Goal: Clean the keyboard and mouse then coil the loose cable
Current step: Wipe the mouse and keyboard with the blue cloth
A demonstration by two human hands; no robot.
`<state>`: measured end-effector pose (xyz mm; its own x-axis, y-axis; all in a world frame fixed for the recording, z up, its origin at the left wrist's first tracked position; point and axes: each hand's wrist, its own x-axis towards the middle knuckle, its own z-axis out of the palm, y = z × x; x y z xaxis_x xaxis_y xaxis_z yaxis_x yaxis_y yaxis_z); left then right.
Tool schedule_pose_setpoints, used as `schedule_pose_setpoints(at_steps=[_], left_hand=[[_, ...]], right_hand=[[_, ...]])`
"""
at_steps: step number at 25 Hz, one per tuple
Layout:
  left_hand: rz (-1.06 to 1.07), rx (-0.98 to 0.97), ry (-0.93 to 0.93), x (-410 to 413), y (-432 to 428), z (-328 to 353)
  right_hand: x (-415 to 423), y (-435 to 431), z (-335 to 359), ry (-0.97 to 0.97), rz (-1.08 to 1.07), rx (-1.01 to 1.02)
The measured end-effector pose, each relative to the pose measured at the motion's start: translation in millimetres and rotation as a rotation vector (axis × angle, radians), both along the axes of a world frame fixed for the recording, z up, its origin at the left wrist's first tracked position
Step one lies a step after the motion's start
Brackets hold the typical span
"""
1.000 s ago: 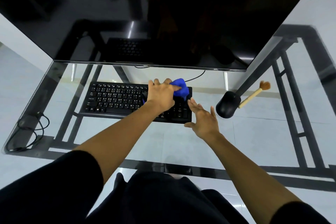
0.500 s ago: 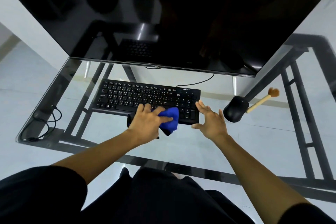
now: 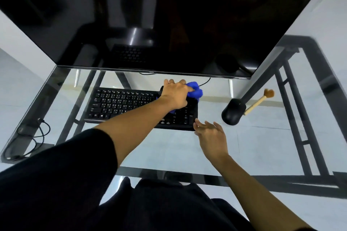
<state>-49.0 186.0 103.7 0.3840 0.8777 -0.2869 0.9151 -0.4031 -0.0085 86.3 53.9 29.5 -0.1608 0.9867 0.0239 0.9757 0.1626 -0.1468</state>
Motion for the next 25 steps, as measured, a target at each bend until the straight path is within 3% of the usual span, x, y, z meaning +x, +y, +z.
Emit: schedule_pose_setpoints(at_steps=[3,8,14,19,22,25], left_hand=[[0.033,0.008,0.021,10.6,4.6,0.1],[-0.186,0.029,0.043,-15.5,-25.3,-3.5],[0.122,-0.021,0.017,-6.9,5.7,-1.3],[0.014,-0.017,-0.018,38.1,-14.5,-4.1],[0.084,-0.107,-0.251,23.0,-21.1,-5.3],[0.325,-0.243,-0.644,-6.0,-26.7,-6.3]], right_hand=[[-2.3,-2.0,0.2,-0.019,-0.026,-0.05],[-1.9,-4.0,1.2,-0.024,-0.041,-0.095],[-4.5,-9.4,0.8,-0.037,-0.063,-0.083],[-6.3,-10.7,5.4,0.02,-0.083,-0.159],[-4.6,-7.9,9.8,0.087,-0.064,-0.188],[-3.9,-5.3,21.1,0.497,-0.274,-0.213]])
